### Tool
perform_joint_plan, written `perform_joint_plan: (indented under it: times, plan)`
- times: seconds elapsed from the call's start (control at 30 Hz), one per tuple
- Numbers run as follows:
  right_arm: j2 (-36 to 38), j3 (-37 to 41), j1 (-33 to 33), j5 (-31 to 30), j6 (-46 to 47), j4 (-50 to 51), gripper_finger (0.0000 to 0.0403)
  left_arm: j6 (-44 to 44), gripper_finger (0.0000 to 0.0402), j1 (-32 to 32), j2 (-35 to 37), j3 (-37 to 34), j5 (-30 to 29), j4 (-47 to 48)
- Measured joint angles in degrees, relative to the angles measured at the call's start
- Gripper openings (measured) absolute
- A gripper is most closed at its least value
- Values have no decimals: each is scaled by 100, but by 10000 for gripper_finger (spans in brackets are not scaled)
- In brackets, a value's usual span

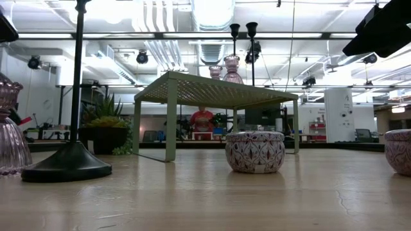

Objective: Pick & Place candle stick holders
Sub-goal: Put the pink glass candle holder on the shelf aligned with the other pink glass candle holder

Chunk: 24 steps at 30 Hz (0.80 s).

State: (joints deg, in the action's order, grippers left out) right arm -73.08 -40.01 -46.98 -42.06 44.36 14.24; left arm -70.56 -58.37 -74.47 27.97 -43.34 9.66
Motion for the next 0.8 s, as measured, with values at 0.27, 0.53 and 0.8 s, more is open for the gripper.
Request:
perform_joint_plan:
  times: [0.27, 0.53, 0.8]
  plan:
    - [0, 0, 0, -9, -3, 0, 221, 139, 214, -2, -114, -2, -240, -132]
    - [0, 0, 2, -62, -4, 0, 221, 198, 132, -2, -42, -2, -292, -143]
    - [0, 0, 33, -161, -52, -2, 221, 350, 137, -2, 109, 38, -397, -72]
